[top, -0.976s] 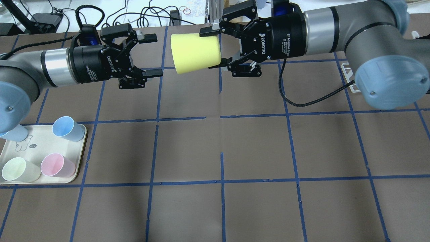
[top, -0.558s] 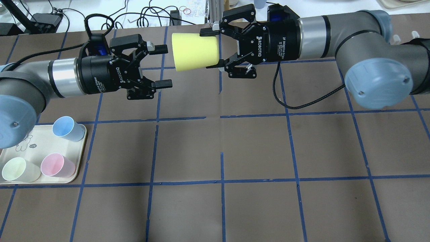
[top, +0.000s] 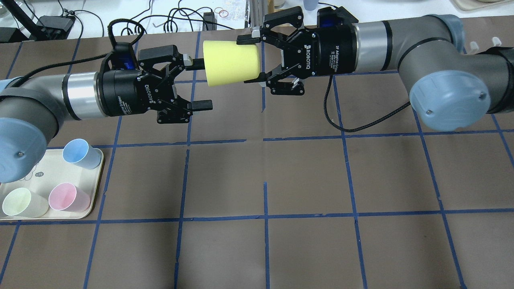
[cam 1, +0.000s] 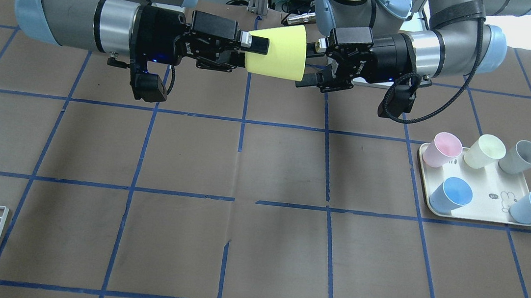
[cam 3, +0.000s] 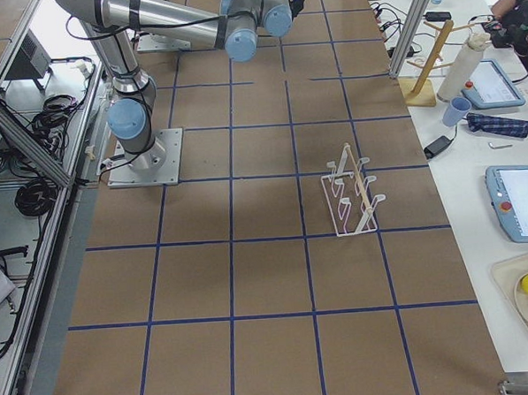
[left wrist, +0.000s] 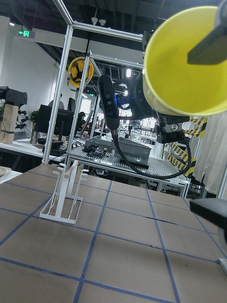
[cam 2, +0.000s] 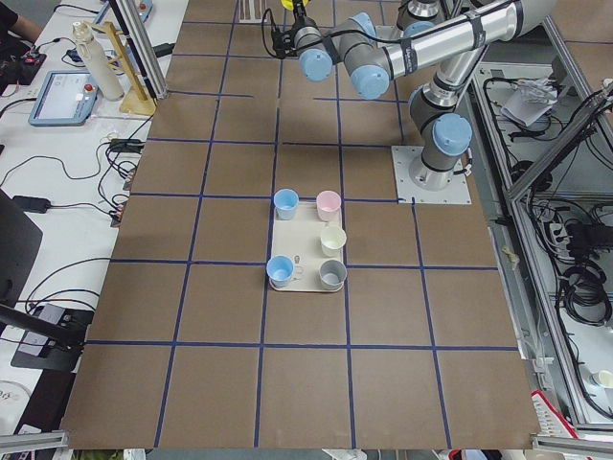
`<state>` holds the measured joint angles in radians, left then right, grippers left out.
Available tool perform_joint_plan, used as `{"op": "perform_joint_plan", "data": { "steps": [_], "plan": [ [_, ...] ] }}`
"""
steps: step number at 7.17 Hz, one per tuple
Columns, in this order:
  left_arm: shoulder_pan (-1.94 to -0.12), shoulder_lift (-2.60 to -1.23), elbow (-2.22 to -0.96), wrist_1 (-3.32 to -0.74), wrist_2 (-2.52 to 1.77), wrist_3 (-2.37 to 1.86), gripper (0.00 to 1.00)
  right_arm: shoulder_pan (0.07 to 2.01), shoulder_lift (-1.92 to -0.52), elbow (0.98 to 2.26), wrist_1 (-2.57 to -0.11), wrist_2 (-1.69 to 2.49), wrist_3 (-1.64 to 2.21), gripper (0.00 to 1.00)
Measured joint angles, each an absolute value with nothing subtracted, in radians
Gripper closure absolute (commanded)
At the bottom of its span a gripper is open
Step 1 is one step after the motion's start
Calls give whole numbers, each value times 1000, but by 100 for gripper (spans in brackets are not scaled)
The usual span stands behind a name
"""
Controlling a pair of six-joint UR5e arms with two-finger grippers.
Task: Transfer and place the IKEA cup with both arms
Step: 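Close the left gripper on the yellow cup's rim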
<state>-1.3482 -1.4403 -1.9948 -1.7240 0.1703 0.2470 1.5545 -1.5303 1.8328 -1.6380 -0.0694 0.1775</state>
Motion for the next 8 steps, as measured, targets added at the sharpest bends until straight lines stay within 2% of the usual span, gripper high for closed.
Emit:
{"op": "perform_joint_plan", "data": {
  "steps": [1,2,3,7,8],
  "plan": [
    [-1361,-1436,-1993,-1723,166,247,24,1555,-1529,1832,-1637,-58,178,100],
    [-1369,-1431,-1991,-1723,160,247,31,1555,-1527,1832,-1637,-53,178,100],
    [-1372,-1428,-1988,-1722,154,248,33,1555,-1524,1832,-1636,-51,177,100],
    [-1369,-1426,-1987,-1715,135,254,77,1555,-1523,1832,-1634,-55,184,100],
    [-1368,-1427,-1989,-1710,136,256,99,1556,-1523,1833,-1633,-57,185,100]
  ]
}}
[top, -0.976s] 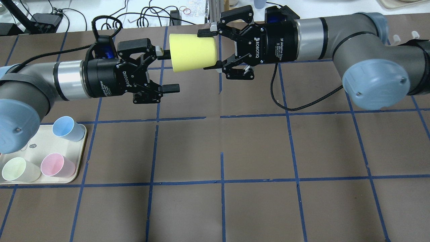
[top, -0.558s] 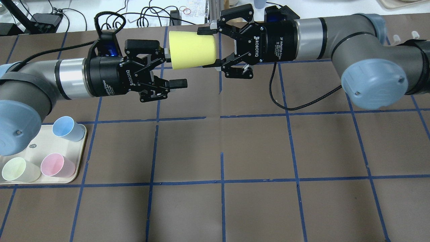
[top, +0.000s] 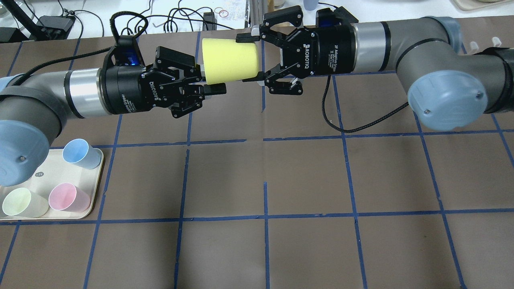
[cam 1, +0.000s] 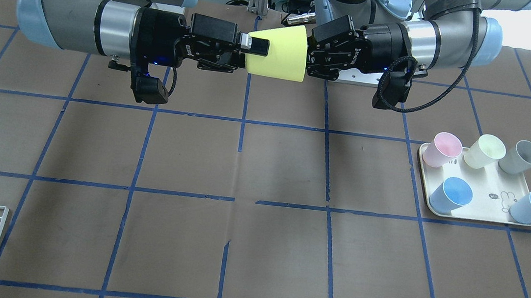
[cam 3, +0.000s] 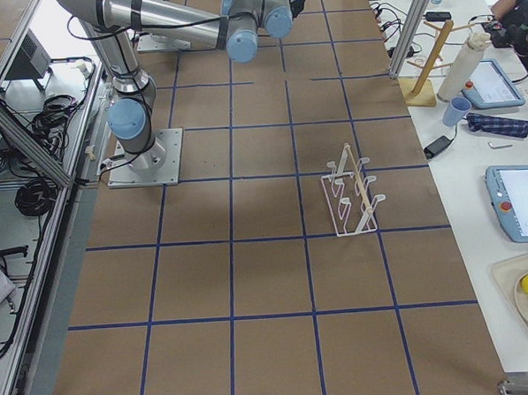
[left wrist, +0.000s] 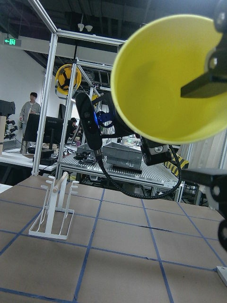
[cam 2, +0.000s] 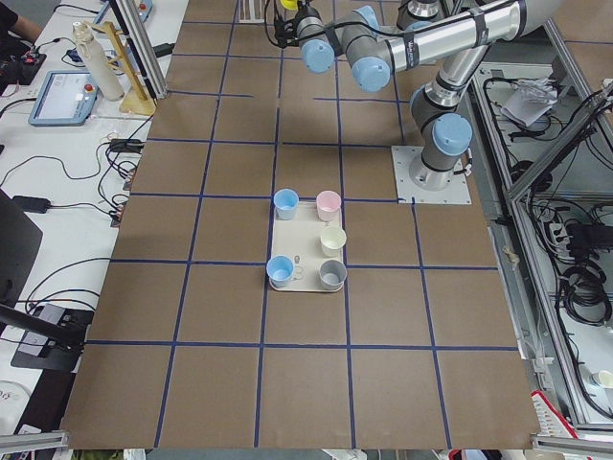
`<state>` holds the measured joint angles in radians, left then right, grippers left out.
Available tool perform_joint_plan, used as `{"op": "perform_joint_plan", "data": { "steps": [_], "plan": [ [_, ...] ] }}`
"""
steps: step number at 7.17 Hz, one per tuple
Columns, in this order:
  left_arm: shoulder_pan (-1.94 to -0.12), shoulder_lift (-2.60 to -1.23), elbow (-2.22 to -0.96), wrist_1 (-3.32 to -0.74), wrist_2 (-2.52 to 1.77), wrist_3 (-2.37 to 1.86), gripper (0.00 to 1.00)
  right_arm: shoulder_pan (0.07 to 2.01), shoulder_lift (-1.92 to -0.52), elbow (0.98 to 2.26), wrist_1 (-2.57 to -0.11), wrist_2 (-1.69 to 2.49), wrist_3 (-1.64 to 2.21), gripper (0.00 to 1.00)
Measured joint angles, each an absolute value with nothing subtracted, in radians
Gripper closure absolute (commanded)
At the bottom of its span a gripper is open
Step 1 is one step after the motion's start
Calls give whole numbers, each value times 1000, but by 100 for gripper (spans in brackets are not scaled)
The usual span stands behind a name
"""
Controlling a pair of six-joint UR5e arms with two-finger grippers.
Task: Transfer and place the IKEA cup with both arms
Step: 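Close the left gripper on the yellow cup's rim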
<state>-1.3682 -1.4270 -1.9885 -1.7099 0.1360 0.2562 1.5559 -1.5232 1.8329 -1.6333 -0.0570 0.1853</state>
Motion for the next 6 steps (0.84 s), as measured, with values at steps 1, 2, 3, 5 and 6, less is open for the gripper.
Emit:
{"op": "perform_joint_plan", "data": {
  "steps": [1,2,3,5,6],
  "plan": [
    [-1367,-1428,-1988,-1708,136,258,100,1556,-1523,1833,-1633,-58,187,99],
    [-1365,-1428,-1988,-1707,137,259,100,1557,-1524,1833,-1632,-58,188,98],
    [-1365,-1428,-1988,-1706,138,259,100,1557,-1524,1833,-1632,-58,188,93],
    [-1363,-1427,-1986,-1706,139,258,100,1557,-1524,1833,-1633,-62,187,0],
    [-1363,-1427,-1985,-1706,139,258,100,1557,-1519,1831,-1636,-68,186,0]
  ]
}}
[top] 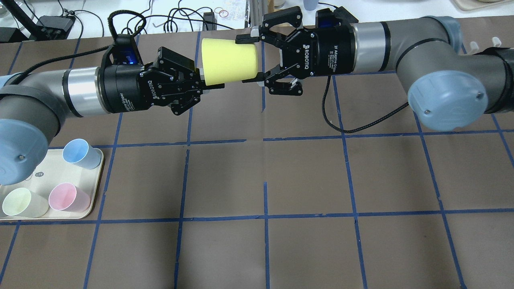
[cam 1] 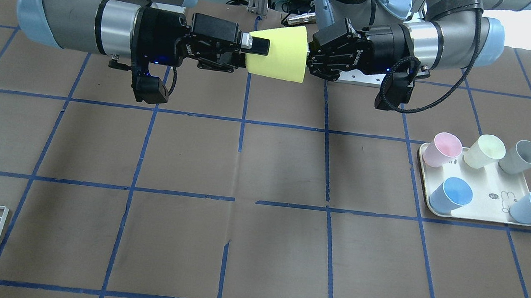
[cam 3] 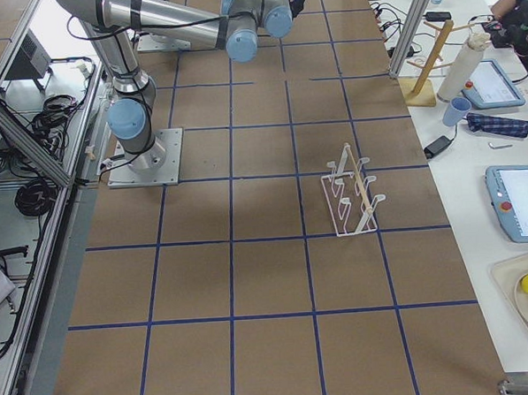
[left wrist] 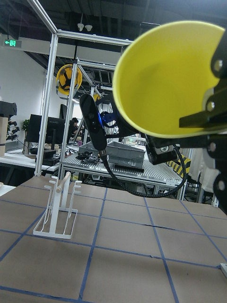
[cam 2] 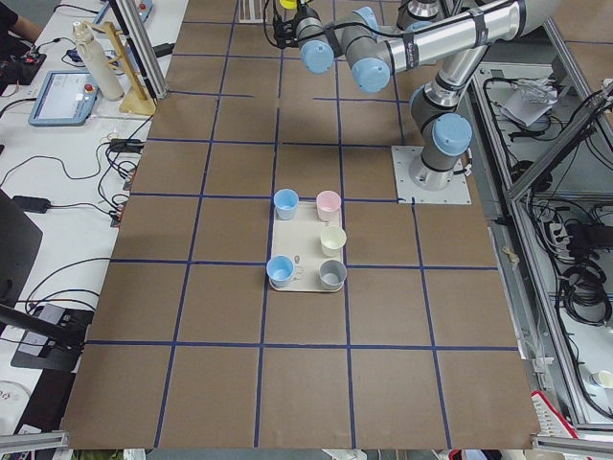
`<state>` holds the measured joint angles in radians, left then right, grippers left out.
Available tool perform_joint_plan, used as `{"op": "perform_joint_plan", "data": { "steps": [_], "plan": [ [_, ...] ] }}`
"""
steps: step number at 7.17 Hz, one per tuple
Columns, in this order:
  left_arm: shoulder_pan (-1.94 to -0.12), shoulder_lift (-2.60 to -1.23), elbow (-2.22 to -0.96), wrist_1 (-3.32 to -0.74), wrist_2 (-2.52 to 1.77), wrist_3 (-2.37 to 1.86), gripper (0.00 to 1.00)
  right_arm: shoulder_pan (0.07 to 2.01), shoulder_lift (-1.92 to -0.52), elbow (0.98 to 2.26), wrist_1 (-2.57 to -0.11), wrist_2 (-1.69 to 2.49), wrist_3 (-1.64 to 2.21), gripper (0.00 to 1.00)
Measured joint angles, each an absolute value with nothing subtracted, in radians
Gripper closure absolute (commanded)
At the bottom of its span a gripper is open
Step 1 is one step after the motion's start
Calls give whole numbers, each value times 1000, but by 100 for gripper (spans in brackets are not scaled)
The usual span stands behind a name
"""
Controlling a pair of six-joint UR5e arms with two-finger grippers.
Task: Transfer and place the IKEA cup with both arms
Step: 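Open and withdraw the right gripper while the left gripper carries the cup toward the tray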
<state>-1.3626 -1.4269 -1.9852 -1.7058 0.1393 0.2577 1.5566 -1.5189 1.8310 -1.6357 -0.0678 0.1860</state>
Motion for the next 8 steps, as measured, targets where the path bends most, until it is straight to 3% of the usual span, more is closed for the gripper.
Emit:
{"op": "perform_joint_plan", "data": {
  "steps": [5,8],
  "plan": [
    [-1361,-1419,-1983,-1706,145,256,100,1517,-1502,1820,-1647,-75,242,0],
    [-1349,-1412,-1978,-1706,217,225,100,1351,-1508,1816,-1645,-205,255,0]
  ]
}}
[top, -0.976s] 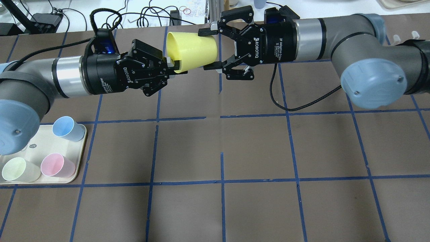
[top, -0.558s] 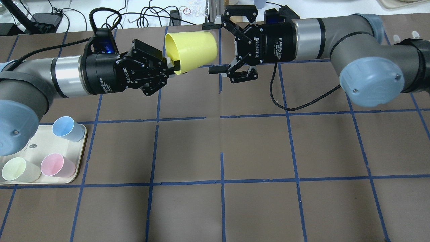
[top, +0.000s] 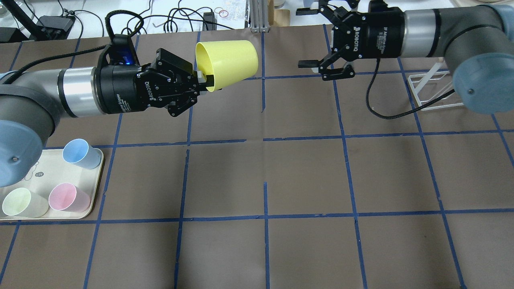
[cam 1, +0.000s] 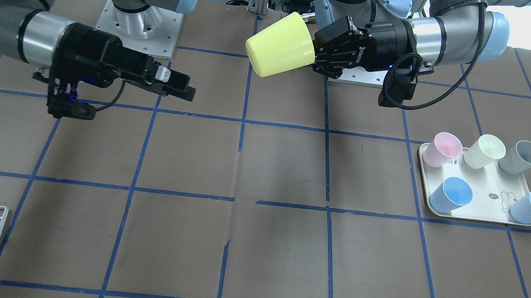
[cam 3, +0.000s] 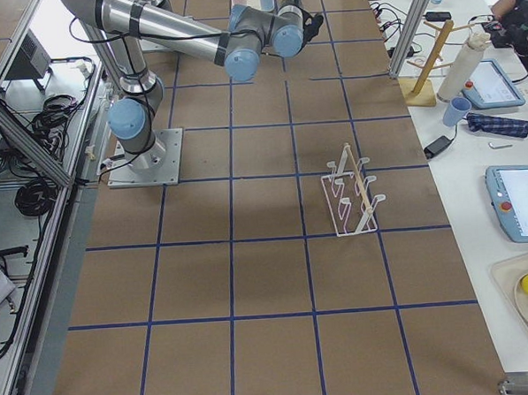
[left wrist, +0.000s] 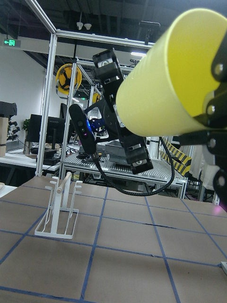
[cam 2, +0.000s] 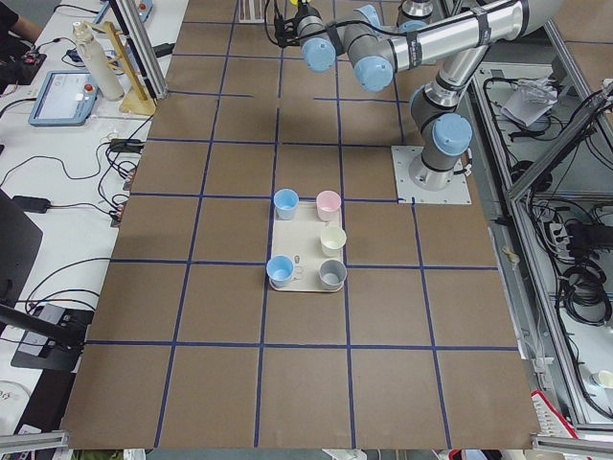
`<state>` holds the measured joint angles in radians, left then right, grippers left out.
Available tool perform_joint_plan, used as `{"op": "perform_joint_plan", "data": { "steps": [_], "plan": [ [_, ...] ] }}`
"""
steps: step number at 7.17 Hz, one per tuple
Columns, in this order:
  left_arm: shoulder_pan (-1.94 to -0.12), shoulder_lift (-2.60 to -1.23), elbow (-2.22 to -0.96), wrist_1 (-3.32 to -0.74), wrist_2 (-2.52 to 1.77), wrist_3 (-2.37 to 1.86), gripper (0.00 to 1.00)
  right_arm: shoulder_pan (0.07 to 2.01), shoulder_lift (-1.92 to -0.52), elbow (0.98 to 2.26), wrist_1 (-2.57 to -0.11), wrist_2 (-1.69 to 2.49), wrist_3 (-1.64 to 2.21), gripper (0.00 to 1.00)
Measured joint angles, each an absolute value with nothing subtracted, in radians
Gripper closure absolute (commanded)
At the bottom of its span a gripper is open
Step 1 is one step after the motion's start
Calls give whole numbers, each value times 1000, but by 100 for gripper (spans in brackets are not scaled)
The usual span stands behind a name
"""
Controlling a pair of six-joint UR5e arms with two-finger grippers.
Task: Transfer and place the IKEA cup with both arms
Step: 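Open and withdraw the right gripper while the left gripper carries the cup toward the tray, then lower the yellow cup into the empty tray slot with the left gripper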
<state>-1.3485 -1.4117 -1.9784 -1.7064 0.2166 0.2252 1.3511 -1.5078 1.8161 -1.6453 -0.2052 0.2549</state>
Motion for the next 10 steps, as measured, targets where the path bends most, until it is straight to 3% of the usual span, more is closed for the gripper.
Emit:
{"op": "perform_joint_plan", "data": {
  "steps": [6,10],
  "plan": [
    [-1222,-1490,-1760,-1703,1080,199,100,1332,-1664,1756,-1651,-1093,338,0],
    [-1126,-1659,-1607,-1658,1503,393,100,1534,-1690,1752,-1659,-1560,324,0]
  ]
}}
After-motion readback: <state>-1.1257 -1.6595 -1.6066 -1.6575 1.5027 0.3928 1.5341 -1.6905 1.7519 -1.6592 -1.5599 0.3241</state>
